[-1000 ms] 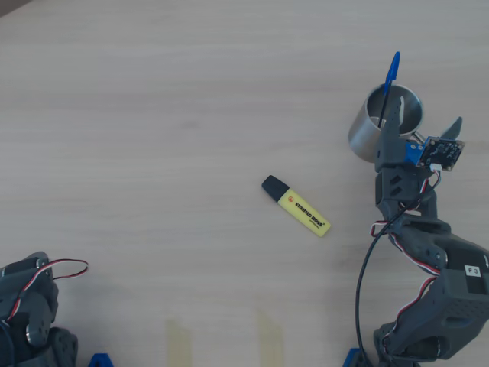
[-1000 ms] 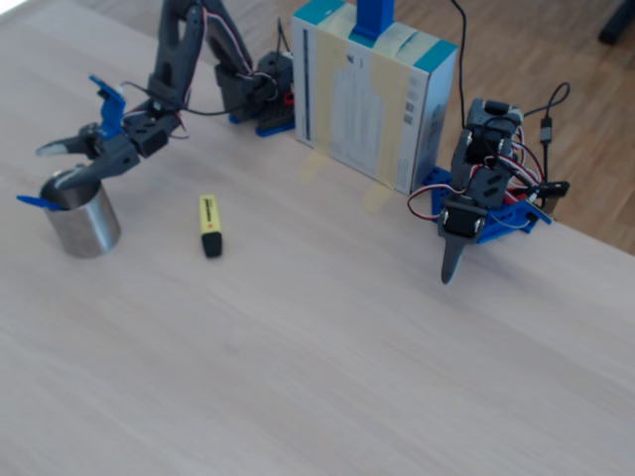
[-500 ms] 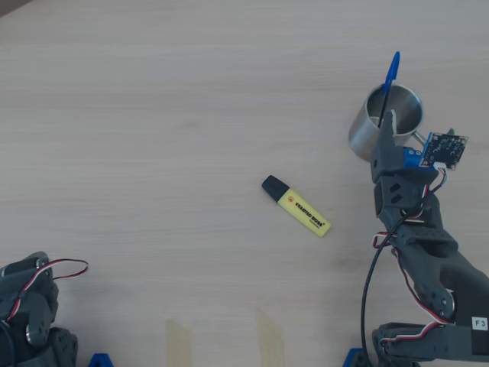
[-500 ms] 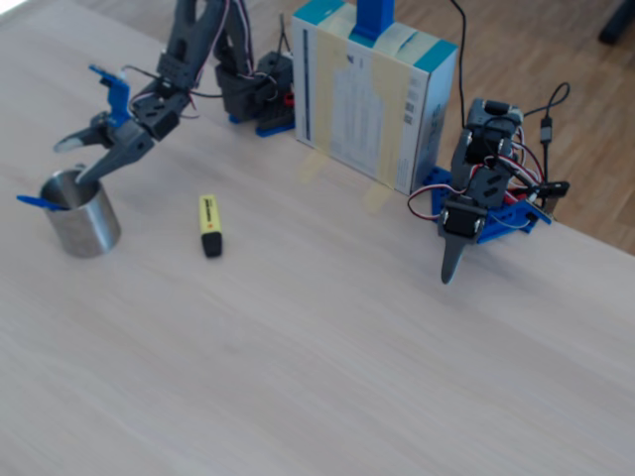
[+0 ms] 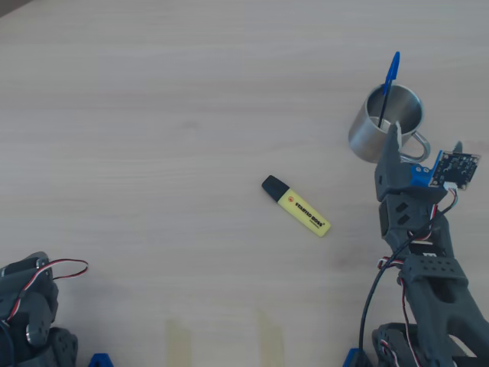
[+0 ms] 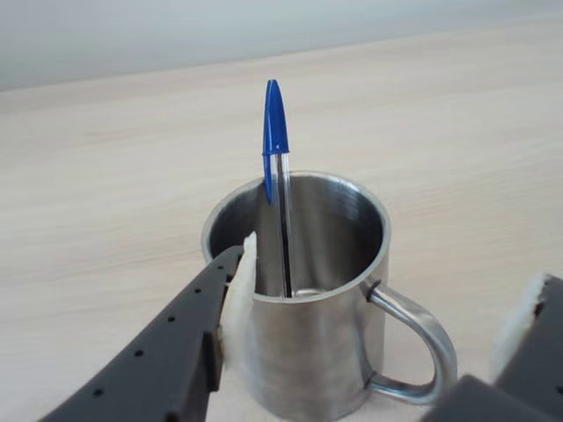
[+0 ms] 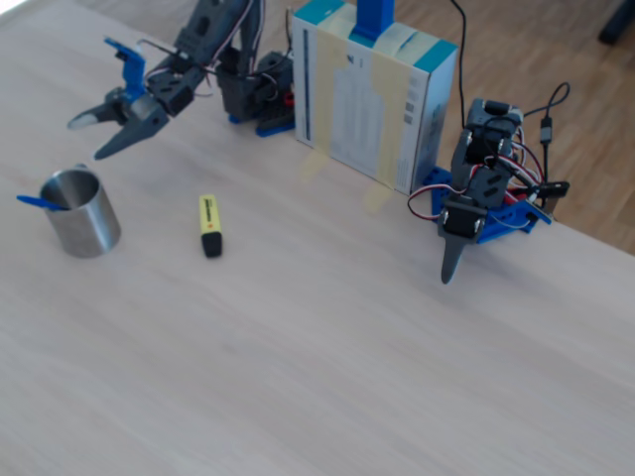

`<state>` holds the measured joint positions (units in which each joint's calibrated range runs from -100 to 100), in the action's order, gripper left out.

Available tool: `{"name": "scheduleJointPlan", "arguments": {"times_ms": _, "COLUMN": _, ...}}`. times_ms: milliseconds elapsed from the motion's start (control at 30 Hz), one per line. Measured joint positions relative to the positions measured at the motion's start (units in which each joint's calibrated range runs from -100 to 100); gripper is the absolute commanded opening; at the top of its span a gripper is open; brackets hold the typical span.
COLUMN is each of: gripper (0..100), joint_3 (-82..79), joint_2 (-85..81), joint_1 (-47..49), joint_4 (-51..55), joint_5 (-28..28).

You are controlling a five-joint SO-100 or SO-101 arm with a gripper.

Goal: Grab the blue pen and put it in the silver cup.

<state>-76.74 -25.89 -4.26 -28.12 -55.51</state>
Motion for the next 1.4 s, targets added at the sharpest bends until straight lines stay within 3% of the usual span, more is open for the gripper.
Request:
{"name": "scheduleJointPlan", "arguments": {"times_ms": 400, "gripper": 43, "joint_3": -13.3, "joint_2": -19.6, "joint_1": 0.0, "joint_4": 7.9, "joint_5": -1.8}}
{"name": "scheduleJointPlan", "arguments": {"times_ms": 967, "gripper": 43, "joint_3": -22.5, "joint_2": -47.1, "joint_1": 2.1, "joint_4": 32.0, "joint_5": -1.8}}
{"name": "scheduleJointPlan", "arguments": {"times_ms": 1400, "gripper": 43, "joint_3": -22.7, "joint_2": -67.7, "joint_1": 2.2, "joint_4": 61.2, "joint_5": -1.8}}
